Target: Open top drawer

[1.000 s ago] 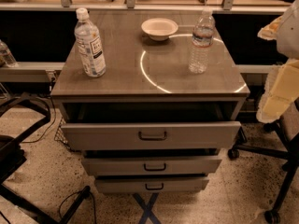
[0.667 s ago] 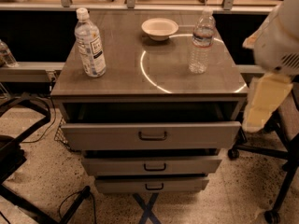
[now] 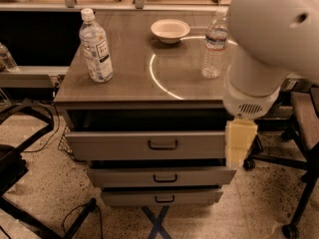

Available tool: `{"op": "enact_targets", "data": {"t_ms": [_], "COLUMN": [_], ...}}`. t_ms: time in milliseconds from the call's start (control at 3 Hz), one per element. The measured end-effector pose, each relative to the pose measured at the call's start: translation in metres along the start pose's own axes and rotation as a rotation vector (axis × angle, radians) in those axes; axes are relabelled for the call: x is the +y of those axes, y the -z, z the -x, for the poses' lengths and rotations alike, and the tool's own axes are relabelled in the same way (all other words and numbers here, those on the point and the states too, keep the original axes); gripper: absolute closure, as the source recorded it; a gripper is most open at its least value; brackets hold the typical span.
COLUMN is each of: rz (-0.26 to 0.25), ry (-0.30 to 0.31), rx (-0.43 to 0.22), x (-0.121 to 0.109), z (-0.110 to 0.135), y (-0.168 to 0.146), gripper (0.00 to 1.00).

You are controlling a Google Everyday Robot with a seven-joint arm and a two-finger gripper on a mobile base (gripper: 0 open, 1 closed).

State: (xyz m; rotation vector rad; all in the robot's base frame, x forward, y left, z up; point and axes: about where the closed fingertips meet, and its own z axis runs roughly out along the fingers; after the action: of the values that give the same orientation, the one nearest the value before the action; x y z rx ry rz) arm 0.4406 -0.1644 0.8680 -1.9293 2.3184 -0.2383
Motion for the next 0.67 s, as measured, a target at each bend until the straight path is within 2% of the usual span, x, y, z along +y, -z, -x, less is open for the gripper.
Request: {"op": "enact_targets", "data": {"t_ms": [333, 667], "rz": [0.074, 0.115], "ry": [0.032, 0.037], "rx": [0.023, -0.014], "x": [0.017, 0.031], "z": [0.024, 0.040], "y": [-0.062, -0.095], "gripper": [0.00, 0.00]}}
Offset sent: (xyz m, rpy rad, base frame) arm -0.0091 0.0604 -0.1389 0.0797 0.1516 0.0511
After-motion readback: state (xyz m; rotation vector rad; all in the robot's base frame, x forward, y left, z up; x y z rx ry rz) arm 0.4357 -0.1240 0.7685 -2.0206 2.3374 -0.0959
